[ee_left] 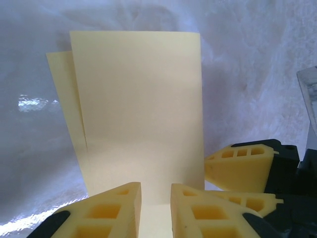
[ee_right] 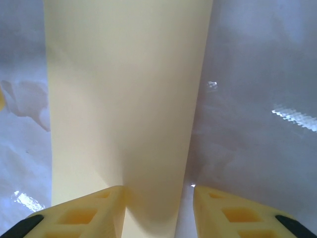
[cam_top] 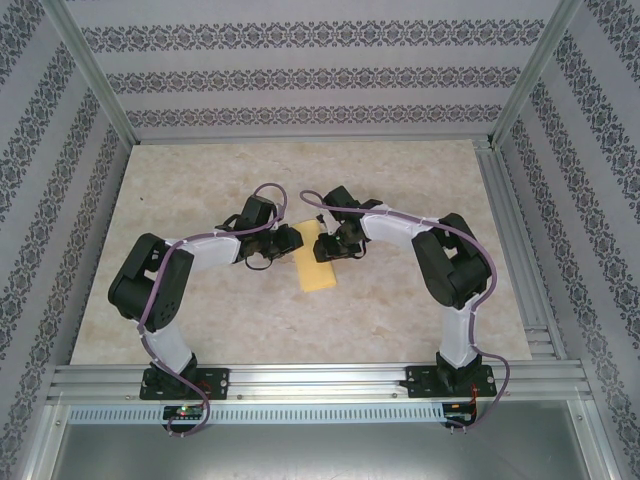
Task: Fold a paper plane with a square sheet of paper (pick it up from the middle)
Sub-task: Fold the square sheet of paper in half at the center of the table.
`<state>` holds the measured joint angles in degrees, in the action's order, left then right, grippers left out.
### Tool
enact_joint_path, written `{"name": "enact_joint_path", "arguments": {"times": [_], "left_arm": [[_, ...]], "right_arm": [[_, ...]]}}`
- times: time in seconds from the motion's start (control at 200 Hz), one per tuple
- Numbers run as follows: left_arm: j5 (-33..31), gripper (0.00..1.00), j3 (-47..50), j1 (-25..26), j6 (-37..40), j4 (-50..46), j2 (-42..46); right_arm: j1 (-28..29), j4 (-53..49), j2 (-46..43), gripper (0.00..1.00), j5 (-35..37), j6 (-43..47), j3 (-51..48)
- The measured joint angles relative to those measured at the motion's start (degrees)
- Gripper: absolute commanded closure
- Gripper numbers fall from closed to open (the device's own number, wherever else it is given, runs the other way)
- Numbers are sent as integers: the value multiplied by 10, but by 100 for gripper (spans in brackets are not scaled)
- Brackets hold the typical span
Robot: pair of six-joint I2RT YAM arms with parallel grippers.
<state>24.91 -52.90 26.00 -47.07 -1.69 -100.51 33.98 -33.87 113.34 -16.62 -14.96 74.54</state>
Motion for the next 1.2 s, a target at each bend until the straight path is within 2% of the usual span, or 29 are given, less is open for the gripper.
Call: {"name": "enact_joint_path", "arguments": {"times": [0.3,0.579,1.199], "left_arm": [[-14,73,0,0,0,0,0],[-47,75,7,-1,-8,0,14],[-55,76,8,-1,-15,2,14]], "right_arm": [[0,0,4,57,-8,30,0],[-4,-2,6,58,-14,49,0],[-4,-18,16,58,-12,57,15]]}}
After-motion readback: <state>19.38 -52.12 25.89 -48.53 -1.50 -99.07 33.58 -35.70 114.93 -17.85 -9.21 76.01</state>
